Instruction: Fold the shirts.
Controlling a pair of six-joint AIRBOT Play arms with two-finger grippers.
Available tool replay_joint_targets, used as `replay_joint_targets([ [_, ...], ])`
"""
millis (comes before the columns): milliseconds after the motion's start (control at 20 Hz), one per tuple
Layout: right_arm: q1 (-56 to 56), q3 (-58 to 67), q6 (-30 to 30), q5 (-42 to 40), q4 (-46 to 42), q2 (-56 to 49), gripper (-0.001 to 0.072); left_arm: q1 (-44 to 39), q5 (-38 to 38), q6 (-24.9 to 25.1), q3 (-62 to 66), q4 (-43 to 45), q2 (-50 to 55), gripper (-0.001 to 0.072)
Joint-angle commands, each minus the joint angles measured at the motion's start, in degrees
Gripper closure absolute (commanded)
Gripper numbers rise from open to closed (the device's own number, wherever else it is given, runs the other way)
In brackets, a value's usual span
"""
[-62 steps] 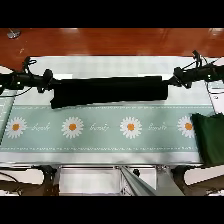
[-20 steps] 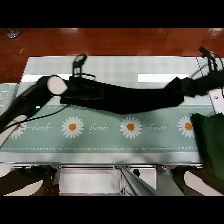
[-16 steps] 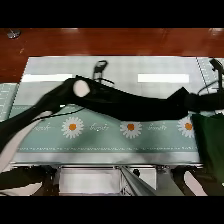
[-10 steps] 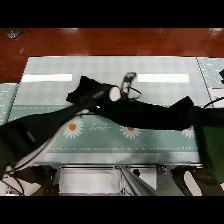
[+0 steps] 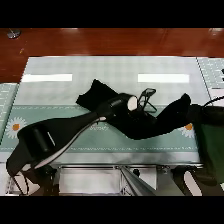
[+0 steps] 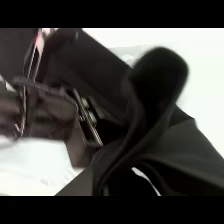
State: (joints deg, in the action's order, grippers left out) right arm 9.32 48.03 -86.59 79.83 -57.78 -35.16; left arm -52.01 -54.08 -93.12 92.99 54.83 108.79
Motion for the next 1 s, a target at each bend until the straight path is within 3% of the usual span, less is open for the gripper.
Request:
replay_joint_targets([
  [0,-3.82,1.42,-0.02,-1.86,1.95,-1.99,0.0691,8.24,-8.85,1.57,2.73,3.61,-3.52,0.0685],
  [250,-16.68,8.52,-2.43,-9.62,1.95,-12.00,0.0691,26.10,-19.98,1.55,1.62,18.78,-18.99,0.0684],
  [500,-29.83,25.70,-2.60,-14.82,1.95,-33.22,0.0691,40.79,-15.45,1.57,-14.27,20.22,-44.70,0.0684],
  [650,-34.71,38.51,-2.93,-15.10,2.03,-48.19,0.0691,42.60,-13.16,0.57,-28.98,20.22,-60.50,0.0684],
  [950,-40.41,63.76,-6.03,-13.73,3.17,-74.03,0.0691,42.53,-9.79,-9.40,-55.98,18.43,-82.07,0.0684],
])
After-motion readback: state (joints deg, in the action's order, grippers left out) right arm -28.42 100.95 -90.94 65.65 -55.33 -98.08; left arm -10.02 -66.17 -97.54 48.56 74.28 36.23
